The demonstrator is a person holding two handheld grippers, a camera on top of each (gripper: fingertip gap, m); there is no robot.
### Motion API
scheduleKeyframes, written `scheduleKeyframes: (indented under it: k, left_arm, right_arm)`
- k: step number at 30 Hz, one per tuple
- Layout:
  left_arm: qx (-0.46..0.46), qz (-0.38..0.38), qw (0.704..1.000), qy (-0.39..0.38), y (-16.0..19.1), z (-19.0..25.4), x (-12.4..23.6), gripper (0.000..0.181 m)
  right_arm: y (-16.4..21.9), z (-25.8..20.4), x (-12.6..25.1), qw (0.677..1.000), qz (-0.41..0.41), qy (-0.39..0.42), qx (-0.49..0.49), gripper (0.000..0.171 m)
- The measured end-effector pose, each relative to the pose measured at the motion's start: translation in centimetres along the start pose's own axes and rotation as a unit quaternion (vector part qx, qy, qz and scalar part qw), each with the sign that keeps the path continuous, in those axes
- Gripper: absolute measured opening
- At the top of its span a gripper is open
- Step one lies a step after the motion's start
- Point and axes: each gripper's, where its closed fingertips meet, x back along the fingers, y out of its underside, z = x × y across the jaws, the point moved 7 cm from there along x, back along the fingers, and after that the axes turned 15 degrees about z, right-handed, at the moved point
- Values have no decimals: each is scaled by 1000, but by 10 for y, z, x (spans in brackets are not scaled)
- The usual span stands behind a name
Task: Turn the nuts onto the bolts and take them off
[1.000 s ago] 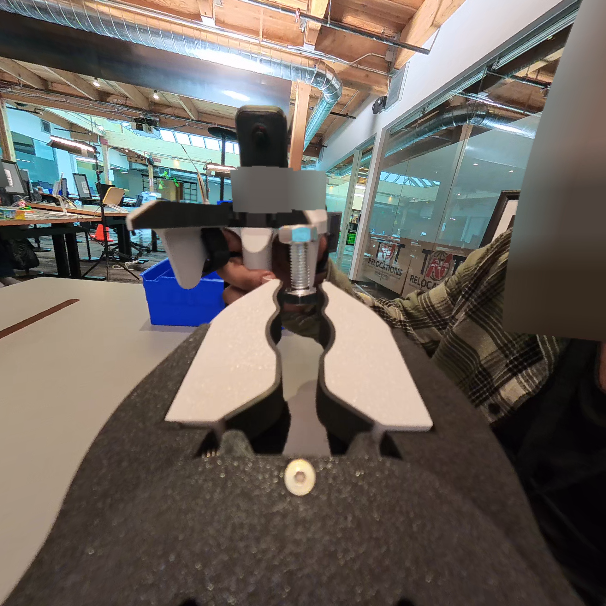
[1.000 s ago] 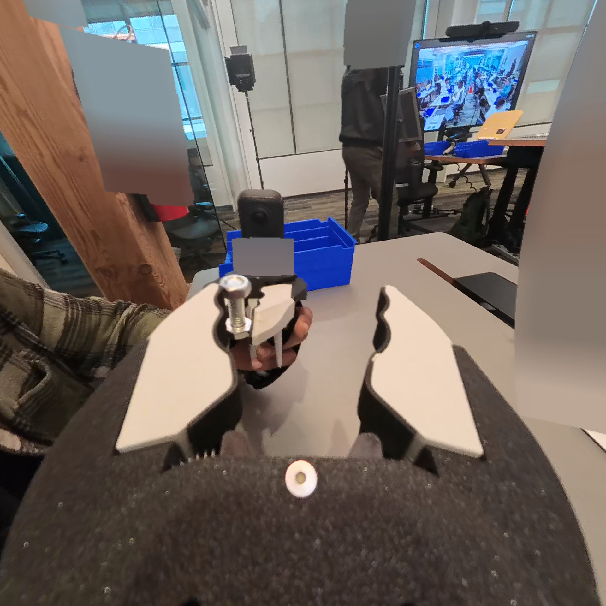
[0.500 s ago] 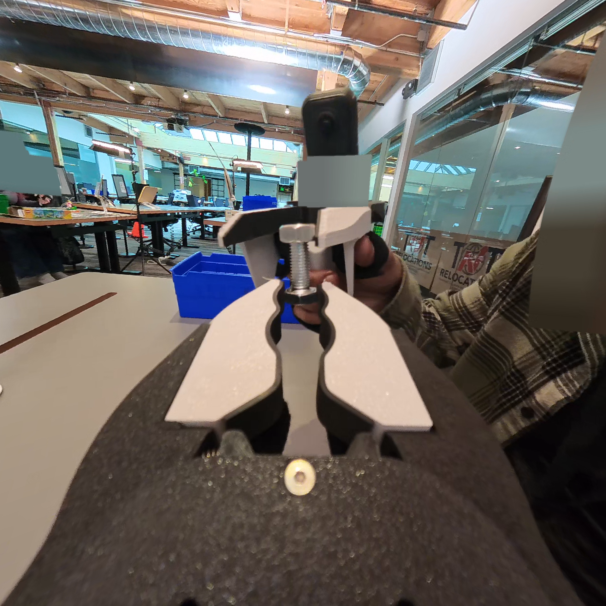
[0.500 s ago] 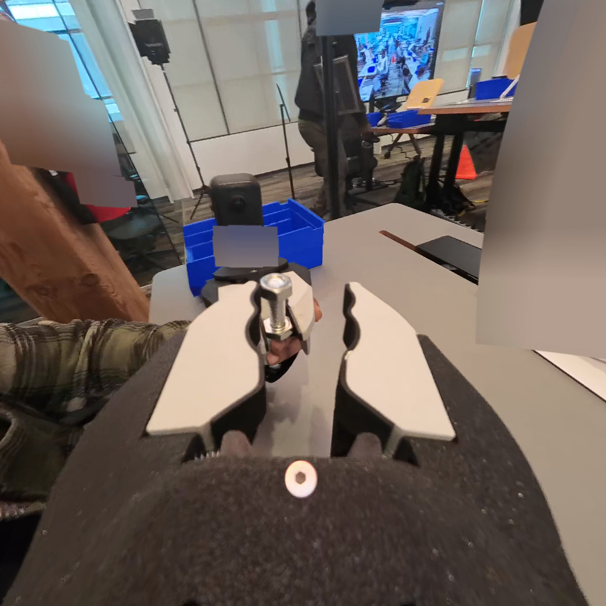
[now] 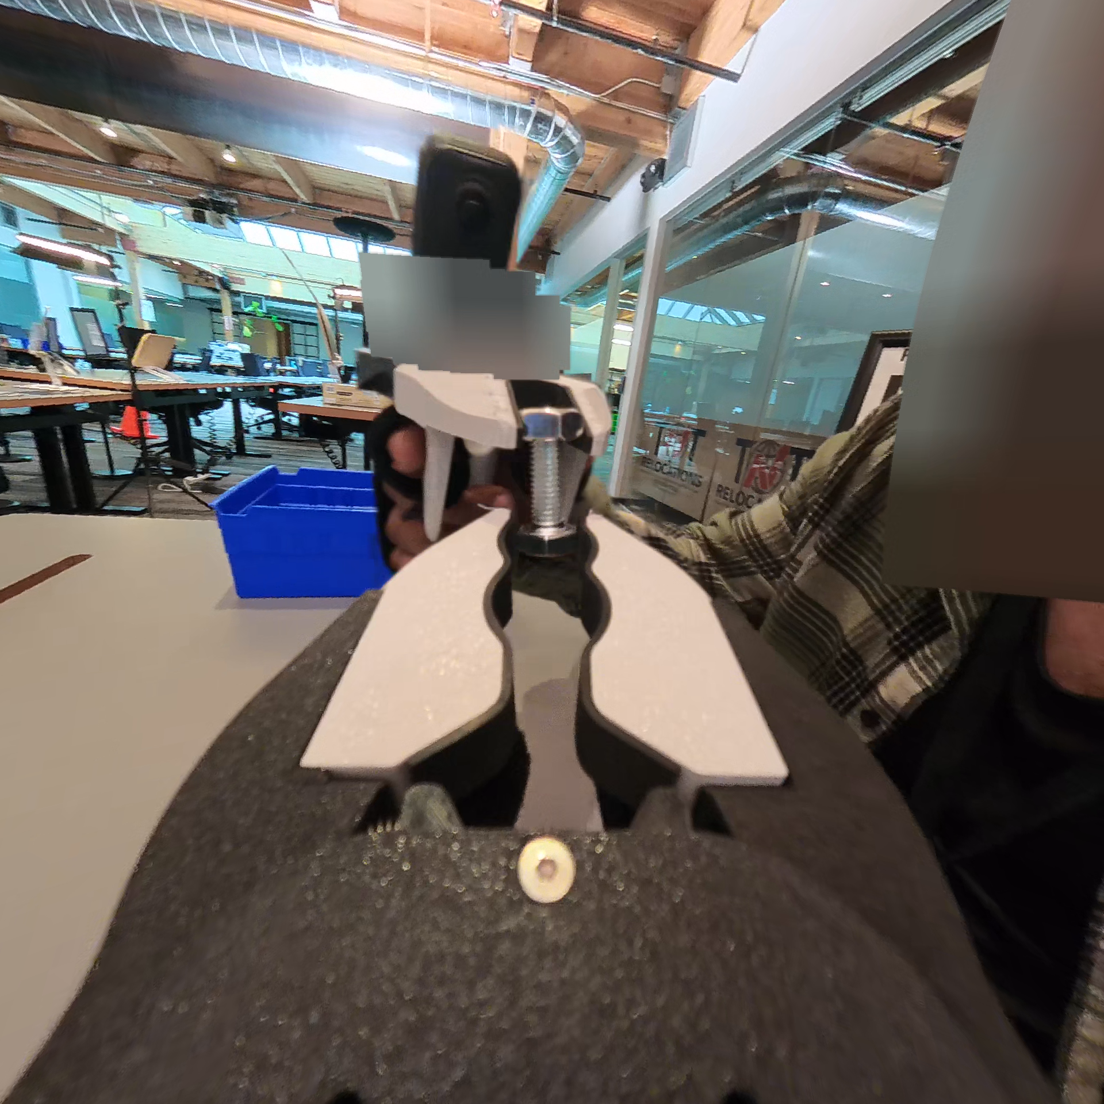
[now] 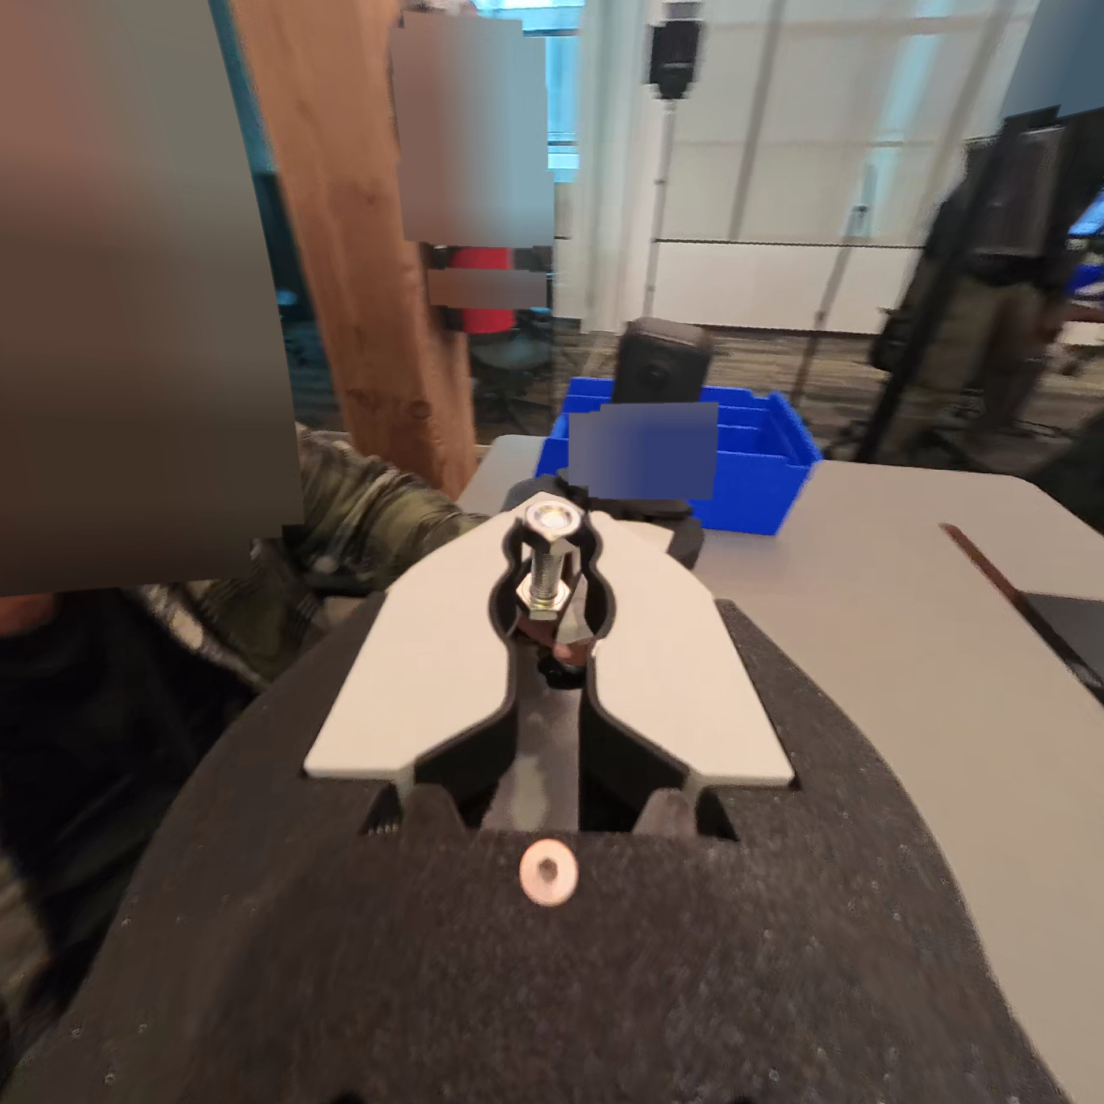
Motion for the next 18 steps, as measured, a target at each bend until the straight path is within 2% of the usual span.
scheduleKeyframes:
  k: [2,3,5,12,15,18]
  left_arm:
    - [7,-5,1000,5,3,0,-1,18]
    - [10,-3,1000,5,3,0,-1,18]
    - [15,3,1000,4,3,-2,1,18]
    - [15,15,1000,5,-1,-2,2,18]
    - [11,16,1000,-4,-2,-4,4,18]
    - [12,16,1000,-5,-1,-4,3,18]
  right_arm:
    - [1,6,3,999,1,-34,-15,19]
    - [2,9,4,999,-2,-31,-20,26]
    - [2,14,6,1000,-6,-12,-19,35]
    - [-2,24,19,997,-6,74,-15,46]
    - [-9,15,14,997,26,66,-31,68]
    - [-9,16,5,995,26,90,-22,76]
